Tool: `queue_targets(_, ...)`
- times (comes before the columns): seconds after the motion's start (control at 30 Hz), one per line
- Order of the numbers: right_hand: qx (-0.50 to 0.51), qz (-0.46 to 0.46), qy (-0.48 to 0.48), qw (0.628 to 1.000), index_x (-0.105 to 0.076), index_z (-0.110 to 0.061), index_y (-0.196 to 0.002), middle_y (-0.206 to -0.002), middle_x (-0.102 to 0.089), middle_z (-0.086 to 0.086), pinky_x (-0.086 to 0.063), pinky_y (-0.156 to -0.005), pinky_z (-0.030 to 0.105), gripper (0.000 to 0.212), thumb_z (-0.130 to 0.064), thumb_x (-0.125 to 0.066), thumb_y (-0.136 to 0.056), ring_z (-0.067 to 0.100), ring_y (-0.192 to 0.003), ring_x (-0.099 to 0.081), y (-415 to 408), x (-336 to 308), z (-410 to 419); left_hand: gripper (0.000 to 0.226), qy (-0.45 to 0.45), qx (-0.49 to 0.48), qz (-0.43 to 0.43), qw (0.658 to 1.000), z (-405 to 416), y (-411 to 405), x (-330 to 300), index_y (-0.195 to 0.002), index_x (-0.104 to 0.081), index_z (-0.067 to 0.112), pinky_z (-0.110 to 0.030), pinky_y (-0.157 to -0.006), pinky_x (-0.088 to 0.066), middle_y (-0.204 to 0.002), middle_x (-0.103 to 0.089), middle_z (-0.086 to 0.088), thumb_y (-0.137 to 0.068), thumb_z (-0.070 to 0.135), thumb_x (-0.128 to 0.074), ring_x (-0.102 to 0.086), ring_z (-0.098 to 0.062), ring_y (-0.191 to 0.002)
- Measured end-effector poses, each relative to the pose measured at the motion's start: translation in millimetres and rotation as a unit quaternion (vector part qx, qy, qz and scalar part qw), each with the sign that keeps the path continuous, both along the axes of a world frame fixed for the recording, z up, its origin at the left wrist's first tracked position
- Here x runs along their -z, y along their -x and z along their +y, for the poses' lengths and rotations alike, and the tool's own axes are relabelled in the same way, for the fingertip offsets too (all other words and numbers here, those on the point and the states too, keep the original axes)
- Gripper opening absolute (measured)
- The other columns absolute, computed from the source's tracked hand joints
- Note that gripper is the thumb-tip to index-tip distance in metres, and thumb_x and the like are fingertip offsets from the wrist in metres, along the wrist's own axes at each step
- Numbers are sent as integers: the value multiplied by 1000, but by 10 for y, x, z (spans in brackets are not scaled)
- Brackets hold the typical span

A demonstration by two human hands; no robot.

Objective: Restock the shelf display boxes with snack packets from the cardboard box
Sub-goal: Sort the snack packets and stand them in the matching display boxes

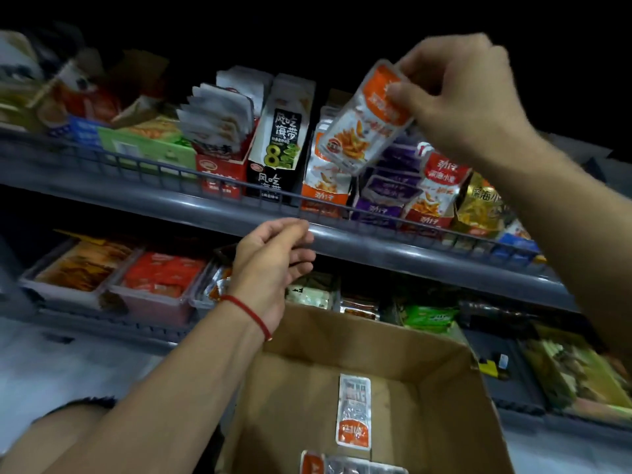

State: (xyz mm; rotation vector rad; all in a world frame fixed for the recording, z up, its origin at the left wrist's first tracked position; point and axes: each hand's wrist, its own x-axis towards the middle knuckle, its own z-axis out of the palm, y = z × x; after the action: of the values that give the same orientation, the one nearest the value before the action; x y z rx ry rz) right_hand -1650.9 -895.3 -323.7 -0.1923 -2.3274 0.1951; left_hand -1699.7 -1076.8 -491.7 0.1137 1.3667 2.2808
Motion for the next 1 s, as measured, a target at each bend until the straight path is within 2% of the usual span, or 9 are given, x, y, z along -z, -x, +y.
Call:
queue_targets(0.1, 3, -38, -59, 998, -67, -16, -123, -123, -69, 4, -51, -90, 24, 28, -32, -61, -101, 8, -108, -62, 291, 47, 8, 8, 4, -3, 3, 1000, -21, 9, -15, -98, -67, 16, -24, -56, -53, -87, -70, -7, -91, 13, -70, -63, -15, -64)
queue_targets(0.3, 7, -140, -101, 985, -68, -18, -120, -121, -69, 7, -56, -91, 38, 24, -30, -63, -99, 21, -109, -65, 611, 122, -25, 11, 2, -5, 15, 1000, -95, 51, -39, -102, -65, 12, -26, -57, -53, -89, -69, -9, -91, 11, -67, -61, -17, -65)
queue_targets(0.47, 35, -227, -131, 964, -69, -18, -122, -122, -67, 7, -54, -87, 39, 30, -32, -68, -96, 24, -108, -63, 742, 277, -61, 9, 12, 4, 22, 1000, -120, 63, -28, -98, -66, 14, -26, -57, -53, -90, -70, -9, -91, 9, -67, -62, -18, -68)
queue_targets(0.63, 8, -113, -170, 979, -67, -18, -123, -119, -69, 5, -56, -88, 36, 26, -28, -59, -101, 18, -106, -64, 547, 256, -76, 14, 76, 16, 29, 997, -129, 29, 43, -104, -66, 12, -31, -62, -55, -91, -72, -11, -91, 5, -65, -62, -20, -68)
queue_targets(0.7, -23, -77, -166, 983, -68, -17, -121, -115, -70, 3, -53, -85, 30, 25, -27, -55, -103, 11, -98, -61, 313, 246, -158, 18, 113, 37, 30, 992, -125, 5, 107, -104, -66, 13, -32, -62, -55, -91, -71, -12, -90, 3, -66, -63, -20, -67)
queue_targets(0.77, -48, -62, -151, 985, -71, -17, -114, -108, -71, 1, -52, -79, 29, 25, -26, -52, -101, 9, -89, -60, -3, 312, -256, 18, 147, 64, 37, 986, -99, -35, 187, -104, -65, 13, -32, -60, -53, -93, -70, -14, -89, 2, -66, -63, -22, -67)
queue_targets(0.9, -79, -140, -111, 981, -71, -22, -106, -94, -73, -2, -56, -70, 40, 25, -32, -50, -96, 19, -80, -67, -687, 811, -342, 11, 253, 154, 142, 944, 13, -174, 427, -92, -63, 14, -26, -50, -47, -88, -68, -12, -91, 3, -66, -60, -19, -60)
queue_targets(0.97, -72, -226, -87, 968, -69, -28, -105, -92, -72, -7, -56, -66, 40, 24, -36, -48, -96, 18, -78, -67, -938, 1173, -303, 19, 308, 216, 212, 902, 96, -292, 550, -84, -61, 18, -19, -50, -45, -82, -65, -5, -89, 0, -65, -57, -16, -61)
queue_targets(1.0, -60, -277, -81, 956, -67, -31, -106, -93, -70, -9, -56, -67, 40, 24, -38, -46, -97, 16, -80, -67, -1034, 1372, -249, 22, 349, 243, 253, 869, 136, -354, 648, -83, -60, 21, -19, -55, -48, -80, -65, 0, -88, 1, -65, -59, -16, -66)
